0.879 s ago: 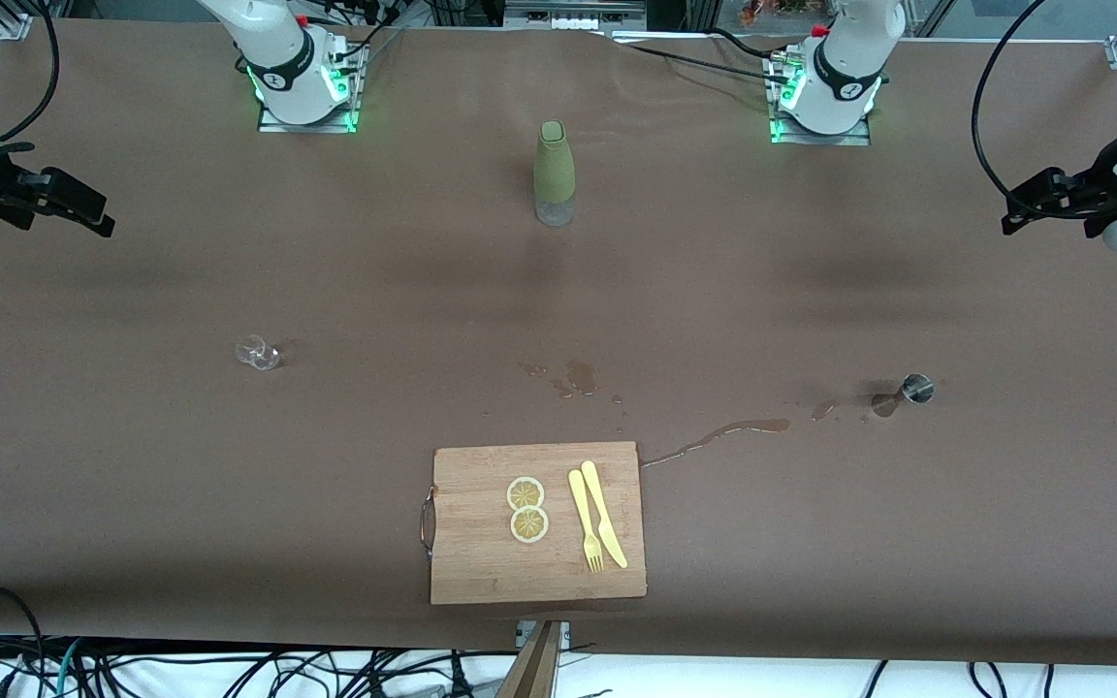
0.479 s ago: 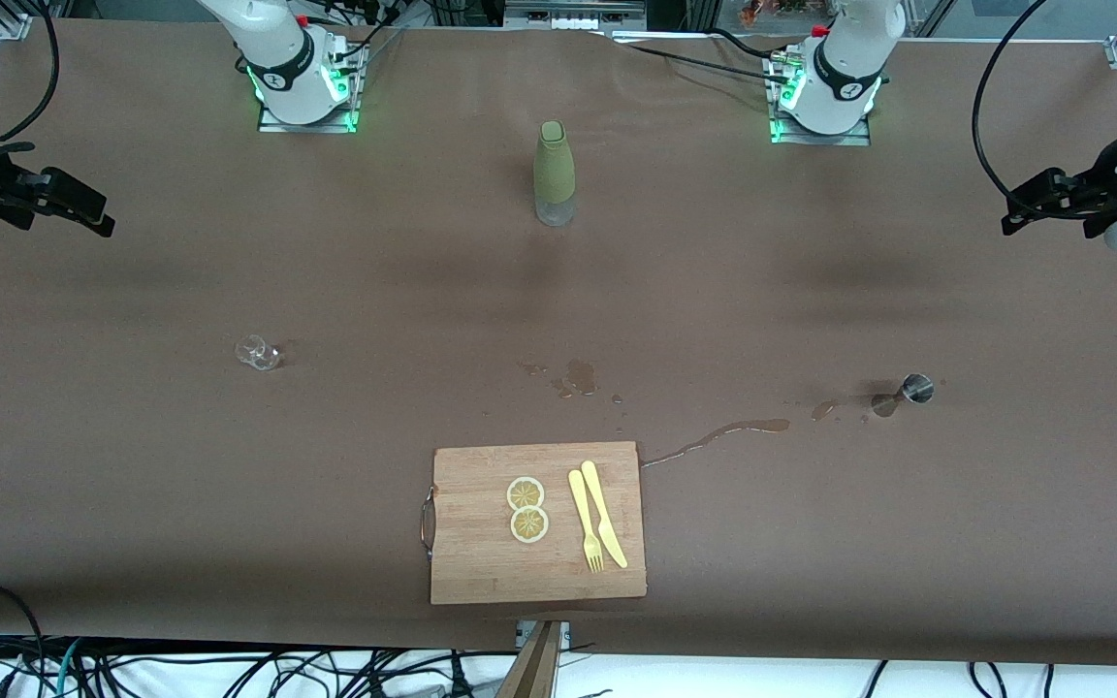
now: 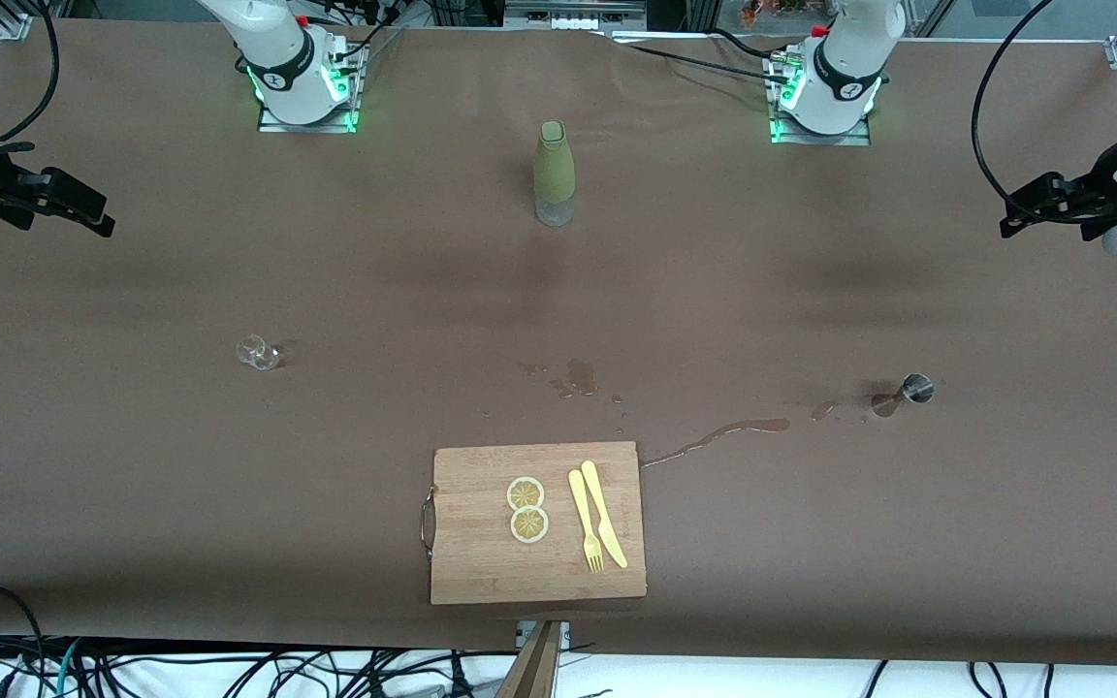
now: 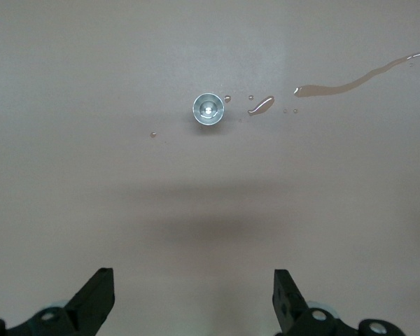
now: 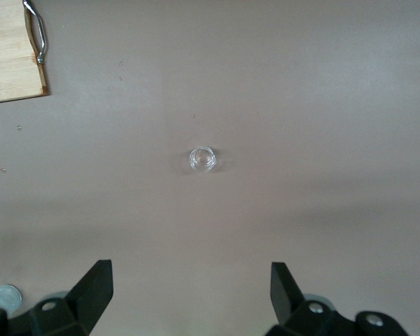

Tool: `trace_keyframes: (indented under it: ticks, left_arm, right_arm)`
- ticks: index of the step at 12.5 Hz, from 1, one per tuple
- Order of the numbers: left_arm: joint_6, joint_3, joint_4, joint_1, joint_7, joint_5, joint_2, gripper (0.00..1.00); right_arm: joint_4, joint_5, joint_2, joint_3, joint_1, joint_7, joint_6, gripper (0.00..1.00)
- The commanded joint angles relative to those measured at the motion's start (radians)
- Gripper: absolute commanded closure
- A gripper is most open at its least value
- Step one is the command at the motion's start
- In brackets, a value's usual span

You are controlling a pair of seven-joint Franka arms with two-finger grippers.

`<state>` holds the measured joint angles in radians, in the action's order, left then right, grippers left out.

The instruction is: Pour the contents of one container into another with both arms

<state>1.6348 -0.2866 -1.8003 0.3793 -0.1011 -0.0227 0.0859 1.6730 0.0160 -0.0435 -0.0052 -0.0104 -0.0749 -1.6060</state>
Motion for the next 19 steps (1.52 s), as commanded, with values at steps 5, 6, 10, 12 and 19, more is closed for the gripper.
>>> trace_keyframes:
  ticks: [5, 6, 10, 12, 19]
  left_arm:
    - [0.046, 0.000, 0.019, 0.048, -0.127, -0.045, -0.031, 0.00]
    - [0.051, 0.000, 0.019, 0.052, -0.161, -0.046, -0.035, 0.00]
    - [0.129, 0.001, 0.025, 0.125, -0.369, -0.097, -0.095, 0.00]
    - [0.134, 0.001, 0.071, 0.171, -0.463, -0.124, -0.159, 0.00]
    - [0.184, 0.000, 0.197, 0.305, -0.912, -0.285, -0.420, 0.00]
  right_arm:
    - [0.017, -0.008, -0.015, -0.001, -0.002, 0.014, -0.008, 0.00]
    - [0.017, -0.010, -0.015, -0.001, -0.002, 0.014, -0.008, 0.00]
    - [0.017, -0.008, -0.015, -0.001, -0.002, 0.014, -0.008, 0.00]
    - [0.017, -0.008, -0.015, -0.001, -0.002, 0.014, -0.008, 0.00]
    - [0.018, -0.007, -0.013, -0.001, -0.002, 0.024, -0.006, 0.00]
